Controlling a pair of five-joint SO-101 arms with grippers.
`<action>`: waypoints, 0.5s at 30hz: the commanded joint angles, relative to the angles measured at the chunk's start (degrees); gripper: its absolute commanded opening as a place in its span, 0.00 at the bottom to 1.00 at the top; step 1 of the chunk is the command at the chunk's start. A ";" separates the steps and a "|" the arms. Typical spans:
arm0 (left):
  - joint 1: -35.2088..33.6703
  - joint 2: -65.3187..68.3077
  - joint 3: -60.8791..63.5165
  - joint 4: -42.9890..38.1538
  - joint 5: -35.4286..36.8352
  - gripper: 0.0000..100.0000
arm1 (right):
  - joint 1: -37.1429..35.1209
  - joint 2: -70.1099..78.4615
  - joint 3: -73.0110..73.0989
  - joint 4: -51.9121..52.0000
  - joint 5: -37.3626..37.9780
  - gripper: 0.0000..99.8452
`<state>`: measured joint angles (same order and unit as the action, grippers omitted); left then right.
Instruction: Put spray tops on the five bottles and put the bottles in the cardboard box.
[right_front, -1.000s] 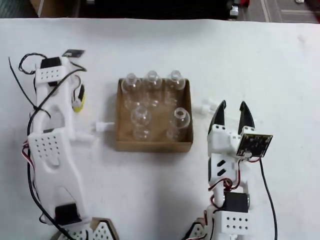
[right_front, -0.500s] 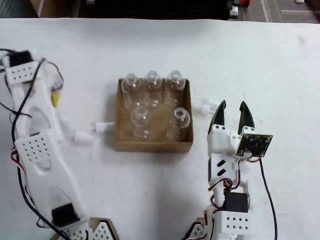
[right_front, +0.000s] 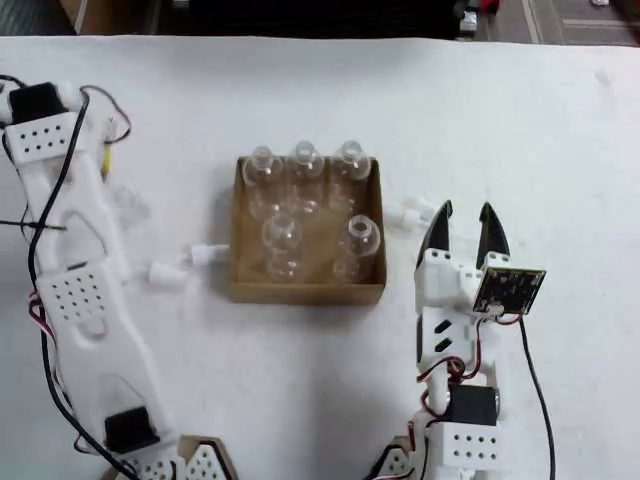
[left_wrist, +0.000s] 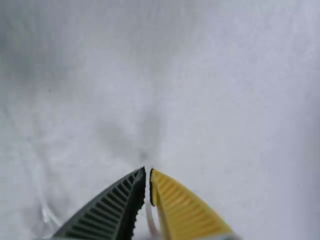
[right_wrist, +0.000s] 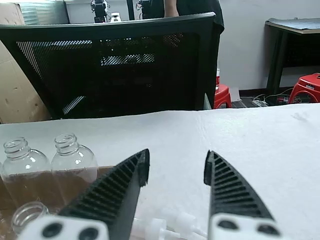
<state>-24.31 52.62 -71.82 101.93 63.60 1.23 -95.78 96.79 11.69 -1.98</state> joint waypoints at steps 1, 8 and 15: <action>-1.01 -0.84 -4.48 0.44 0.53 0.03 | -0.48 0.48 0.35 0.04 0.79 0.16; -6.64 0.13 -3.25 0.35 -18.64 0.09 | -0.48 0.48 0.35 0.04 0.79 0.16; -14.11 0.66 5.01 0.44 -22.33 0.29 | -0.48 0.48 0.35 0.04 0.79 0.16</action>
<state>-33.01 54.37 -68.92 101.93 42.51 1.41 -95.78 96.79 11.69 -1.98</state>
